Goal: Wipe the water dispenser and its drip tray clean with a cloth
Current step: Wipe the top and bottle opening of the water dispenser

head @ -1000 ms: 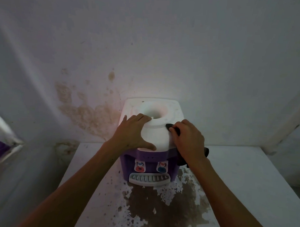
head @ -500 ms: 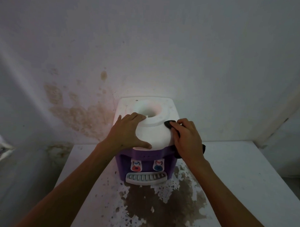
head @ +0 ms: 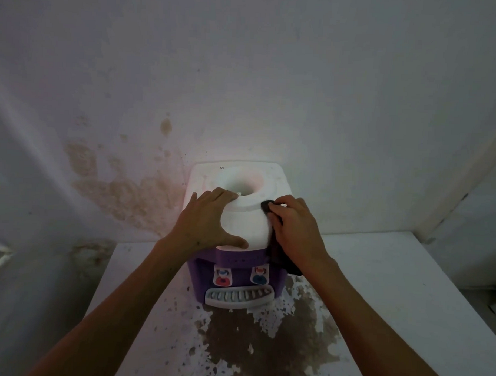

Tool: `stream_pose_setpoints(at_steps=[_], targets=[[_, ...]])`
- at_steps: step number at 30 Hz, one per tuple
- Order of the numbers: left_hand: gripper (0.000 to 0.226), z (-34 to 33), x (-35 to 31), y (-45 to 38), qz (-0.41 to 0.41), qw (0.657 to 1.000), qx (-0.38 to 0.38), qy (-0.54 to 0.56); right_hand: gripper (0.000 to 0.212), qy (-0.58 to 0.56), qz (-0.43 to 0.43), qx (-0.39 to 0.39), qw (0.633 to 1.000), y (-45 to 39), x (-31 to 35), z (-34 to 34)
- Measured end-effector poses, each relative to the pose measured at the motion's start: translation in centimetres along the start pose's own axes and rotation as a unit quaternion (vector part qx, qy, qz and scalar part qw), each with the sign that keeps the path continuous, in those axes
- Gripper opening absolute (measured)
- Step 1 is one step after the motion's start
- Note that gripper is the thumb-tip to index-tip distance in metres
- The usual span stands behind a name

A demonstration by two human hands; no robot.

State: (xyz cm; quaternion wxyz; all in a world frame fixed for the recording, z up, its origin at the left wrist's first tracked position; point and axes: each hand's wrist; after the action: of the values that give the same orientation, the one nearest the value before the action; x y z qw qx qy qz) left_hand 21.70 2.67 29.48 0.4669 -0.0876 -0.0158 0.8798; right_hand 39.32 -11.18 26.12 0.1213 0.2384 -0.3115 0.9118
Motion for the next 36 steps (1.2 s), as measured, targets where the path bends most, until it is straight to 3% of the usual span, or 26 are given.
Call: stream_pose_setpoints(at_steps=[6,10,15,23,30,36], targets=[[0.11,-0.2,-0.1,-0.1,-0.002,1.0,-0.005,-0.007,0.03,-0.039,0.088,0.092,0.991,0.6,-0.2,0.9],[0.111,-0.1,0.0,-0.1,-0.006,1.0,-0.003,-0.009,0.025,0.002,0.018,0.033,0.999,-1.6,-1.4,0.8],[0.11,-0.2,0.2,-0.2,-0.005,1.0,-0.002,0.003,0.025,-0.033,-0.074,-0.032,0.996,-3.9,-1.0,-0.2],[0.113,-0.9,0.5,-0.3,-0.007,1.0,-0.008,0.01,0.027,-0.058,0.039,0.081,0.994,-2.5,1.2,0.4],[0.113,-0.7,0.5,-0.2,-0.006,1.0,-0.003,0.009,0.021,-0.011,-0.021,0.021,0.999,-6.6,-0.1,-0.5],[0.111,-0.5,0.2,-0.3,0.003,1.0,0.005,0.004,0.024,-0.048,-0.004,0.075,0.996,-5.9,0.8,0.3]])
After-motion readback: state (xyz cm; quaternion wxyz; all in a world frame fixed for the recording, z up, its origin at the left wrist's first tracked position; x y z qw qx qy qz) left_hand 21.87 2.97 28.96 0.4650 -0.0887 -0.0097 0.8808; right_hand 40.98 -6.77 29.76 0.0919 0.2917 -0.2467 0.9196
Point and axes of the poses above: each hand's wrist, its own y-axis away from the middle knuckle, its own z-axis out of the back of the hand, x = y × z, and after that the axes turned 12 degrees about -y, right-handed
